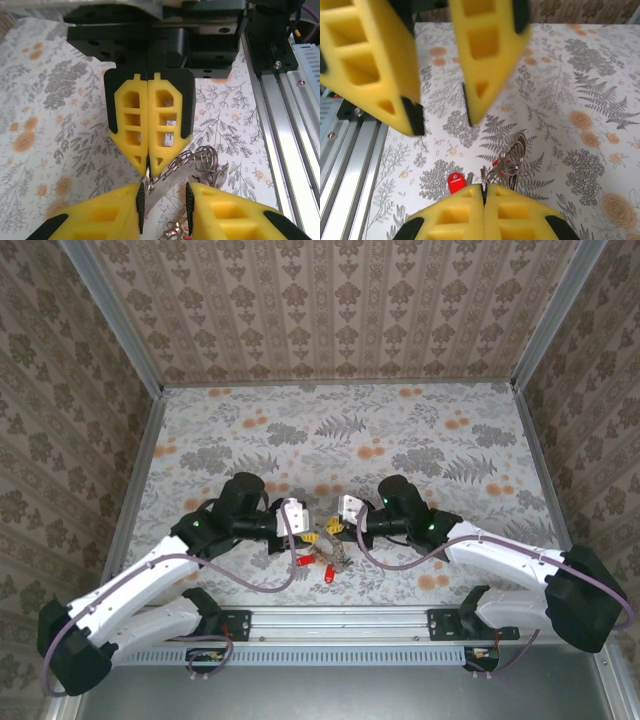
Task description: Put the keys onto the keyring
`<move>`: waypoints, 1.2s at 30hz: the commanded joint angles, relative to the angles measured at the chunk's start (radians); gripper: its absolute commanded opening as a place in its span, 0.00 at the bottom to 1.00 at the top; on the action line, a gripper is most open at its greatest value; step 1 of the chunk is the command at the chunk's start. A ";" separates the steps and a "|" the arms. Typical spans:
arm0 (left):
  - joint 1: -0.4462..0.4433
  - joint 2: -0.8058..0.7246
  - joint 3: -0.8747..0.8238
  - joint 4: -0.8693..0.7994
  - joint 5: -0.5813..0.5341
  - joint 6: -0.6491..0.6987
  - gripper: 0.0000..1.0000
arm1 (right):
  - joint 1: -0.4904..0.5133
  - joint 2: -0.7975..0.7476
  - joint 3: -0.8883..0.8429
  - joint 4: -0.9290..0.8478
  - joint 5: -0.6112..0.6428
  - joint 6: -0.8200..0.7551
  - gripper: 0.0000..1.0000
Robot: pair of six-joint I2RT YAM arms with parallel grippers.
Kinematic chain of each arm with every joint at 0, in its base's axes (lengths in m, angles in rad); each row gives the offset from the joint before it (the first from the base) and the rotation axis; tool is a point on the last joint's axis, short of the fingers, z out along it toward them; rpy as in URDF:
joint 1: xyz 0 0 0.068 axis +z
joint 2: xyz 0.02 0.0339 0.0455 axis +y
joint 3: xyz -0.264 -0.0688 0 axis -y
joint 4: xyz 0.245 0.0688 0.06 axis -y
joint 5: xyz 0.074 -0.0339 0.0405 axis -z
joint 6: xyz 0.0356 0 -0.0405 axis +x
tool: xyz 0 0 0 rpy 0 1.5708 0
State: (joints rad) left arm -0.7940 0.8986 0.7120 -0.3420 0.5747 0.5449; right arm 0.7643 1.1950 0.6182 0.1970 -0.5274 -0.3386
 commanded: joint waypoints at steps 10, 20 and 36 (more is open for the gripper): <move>0.013 -0.073 -0.100 0.083 -0.111 -0.147 0.35 | -0.007 0.006 -0.067 0.384 -0.079 0.246 0.00; 0.038 -0.057 -0.104 0.158 -0.054 -0.172 0.32 | -0.007 0.014 -0.055 0.361 -0.215 0.183 0.00; 0.041 0.011 -0.094 0.248 0.142 -0.143 0.13 | 0.001 0.034 -0.039 0.384 -0.214 0.142 0.00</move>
State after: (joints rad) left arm -0.7422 0.9047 0.6147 -0.1856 0.5991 0.3901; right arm 0.7570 1.2129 0.5522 0.5133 -0.7170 -0.1810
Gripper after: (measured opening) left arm 0.136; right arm 0.067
